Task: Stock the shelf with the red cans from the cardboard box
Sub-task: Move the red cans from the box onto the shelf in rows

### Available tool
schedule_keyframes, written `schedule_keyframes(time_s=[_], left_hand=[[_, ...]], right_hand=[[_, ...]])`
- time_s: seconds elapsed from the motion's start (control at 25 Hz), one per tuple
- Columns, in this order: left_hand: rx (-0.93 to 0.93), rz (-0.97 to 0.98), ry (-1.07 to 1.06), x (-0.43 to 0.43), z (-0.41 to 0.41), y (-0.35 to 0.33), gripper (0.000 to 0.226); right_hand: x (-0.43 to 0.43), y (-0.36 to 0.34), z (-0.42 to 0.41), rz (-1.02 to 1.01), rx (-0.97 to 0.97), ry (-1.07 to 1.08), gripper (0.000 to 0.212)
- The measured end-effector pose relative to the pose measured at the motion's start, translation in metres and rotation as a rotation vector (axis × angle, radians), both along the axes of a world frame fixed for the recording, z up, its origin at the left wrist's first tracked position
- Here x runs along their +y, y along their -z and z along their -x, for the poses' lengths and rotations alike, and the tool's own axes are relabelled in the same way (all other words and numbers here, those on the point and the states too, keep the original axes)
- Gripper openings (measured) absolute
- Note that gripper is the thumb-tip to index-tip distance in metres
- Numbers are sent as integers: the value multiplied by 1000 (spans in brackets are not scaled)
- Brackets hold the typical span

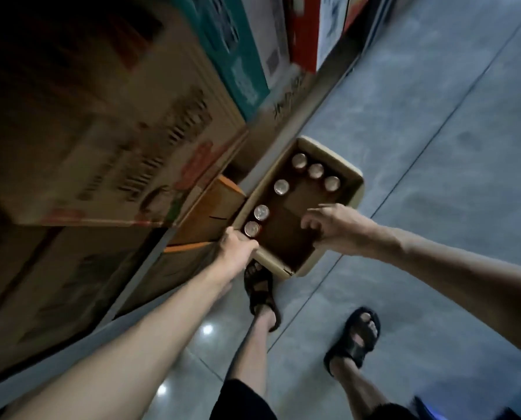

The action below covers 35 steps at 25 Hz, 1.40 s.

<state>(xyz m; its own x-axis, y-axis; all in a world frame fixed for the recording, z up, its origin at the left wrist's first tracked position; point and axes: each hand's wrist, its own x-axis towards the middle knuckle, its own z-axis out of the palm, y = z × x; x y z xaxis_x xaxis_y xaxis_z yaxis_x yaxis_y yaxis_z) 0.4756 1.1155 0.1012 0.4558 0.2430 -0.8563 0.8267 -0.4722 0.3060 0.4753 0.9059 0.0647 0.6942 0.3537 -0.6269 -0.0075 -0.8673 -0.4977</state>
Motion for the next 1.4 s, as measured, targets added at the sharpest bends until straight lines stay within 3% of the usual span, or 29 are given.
schedule_keyframes(time_s=[0.12, 0.28, 0.44, 0.64, 0.72, 0.84, 0.92, 1.0, 1.08, 1.24, 1.4], left_hand=[[104, -16, -197, 15, -7, 119, 13], [91, -76, -182, 30, -15, 229, 49], [103, -51, -219, 35, -26, 285, 62], [128, -105, -101, 39, -34, 307, 70], [131, -104, -130, 42, -34, 301, 66], [103, -67, -215, 42, -33, 285, 34], [60, -105, -125, 38, -29, 273, 57], [-47, -237, 142, 29, -25, 258, 85], [-218, -219, 450, 17, -19, 232, 97], [-236, 119, 668, -10, -18, 159, 101], [-329, 208, 668, -29, -22, 49, 91]], right_hand=[[28, 136, -13, 53, -72, -122, 71], [75, 269, -37, 99, -258, -292, 78], [110, 347, -42, 101, -307, -288, 75], [129, 378, -48, 109, -366, -254, 67], [135, 375, -54, 124, -364, -242, 61], [125, 361, -53, 115, -323, -152, 62], [108, 340, -43, 57, -261, -28, 66], [87, 309, -34, -20, -192, 136, 67], [56, 262, -29, -89, -103, 270, 71], [-6, 137, -32, -480, 153, 459, 63], [-34, 0, -51, -618, 282, 328, 58]])
